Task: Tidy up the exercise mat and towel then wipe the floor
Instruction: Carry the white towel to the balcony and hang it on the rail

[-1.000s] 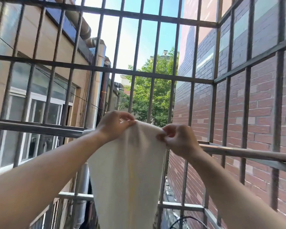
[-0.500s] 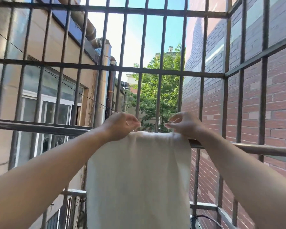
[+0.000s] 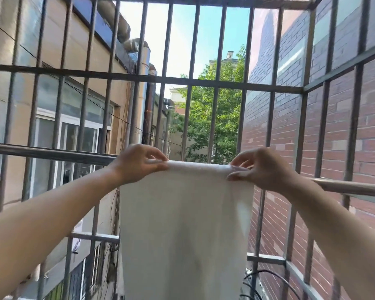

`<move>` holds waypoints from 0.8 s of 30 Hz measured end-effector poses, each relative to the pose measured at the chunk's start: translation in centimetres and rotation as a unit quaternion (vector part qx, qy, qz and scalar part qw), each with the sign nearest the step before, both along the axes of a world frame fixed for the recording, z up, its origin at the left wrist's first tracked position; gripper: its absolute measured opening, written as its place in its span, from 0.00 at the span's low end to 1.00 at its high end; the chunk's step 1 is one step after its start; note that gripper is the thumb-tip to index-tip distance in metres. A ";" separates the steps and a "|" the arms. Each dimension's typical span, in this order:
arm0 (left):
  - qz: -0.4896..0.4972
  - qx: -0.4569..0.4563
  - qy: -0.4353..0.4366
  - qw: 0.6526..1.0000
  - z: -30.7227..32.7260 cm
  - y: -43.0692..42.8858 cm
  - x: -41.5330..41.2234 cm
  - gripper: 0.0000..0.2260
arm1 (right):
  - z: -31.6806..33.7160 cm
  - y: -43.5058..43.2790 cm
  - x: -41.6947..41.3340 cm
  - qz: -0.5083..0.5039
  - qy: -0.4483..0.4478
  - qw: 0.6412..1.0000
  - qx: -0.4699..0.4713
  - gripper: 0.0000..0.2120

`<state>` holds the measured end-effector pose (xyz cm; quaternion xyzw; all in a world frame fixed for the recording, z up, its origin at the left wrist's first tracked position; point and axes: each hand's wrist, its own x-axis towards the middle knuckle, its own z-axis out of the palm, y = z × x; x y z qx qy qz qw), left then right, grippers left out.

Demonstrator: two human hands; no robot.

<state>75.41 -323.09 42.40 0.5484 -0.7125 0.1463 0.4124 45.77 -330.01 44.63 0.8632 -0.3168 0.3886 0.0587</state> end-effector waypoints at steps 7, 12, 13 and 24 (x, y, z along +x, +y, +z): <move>-0.010 -0.052 0.056 0.997 -0.2 0.6 0.5 0.05 | -0.3 0.0 -1.0 0.020 -0.042 0.998 -0.037 0.06; -0.014 -0.070 0.055 0.996 0.3 1.9 0.0 0.02 | 0.3 0.4 -1.5 0.014 -0.095 0.992 -0.088 0.06; -0.017 -0.075 0.053 0.996 0.5 2.2 -0.1 0.04 | 0.4 0.7 -1.6 0.019 -0.109 0.990 -0.090 0.06; 0.048 0.068 -0.066 0.994 -1.2 0.4 -2.3 0.18 | -0.9 1.5 0.2 0.016 -0.021 0.999 -0.032 0.16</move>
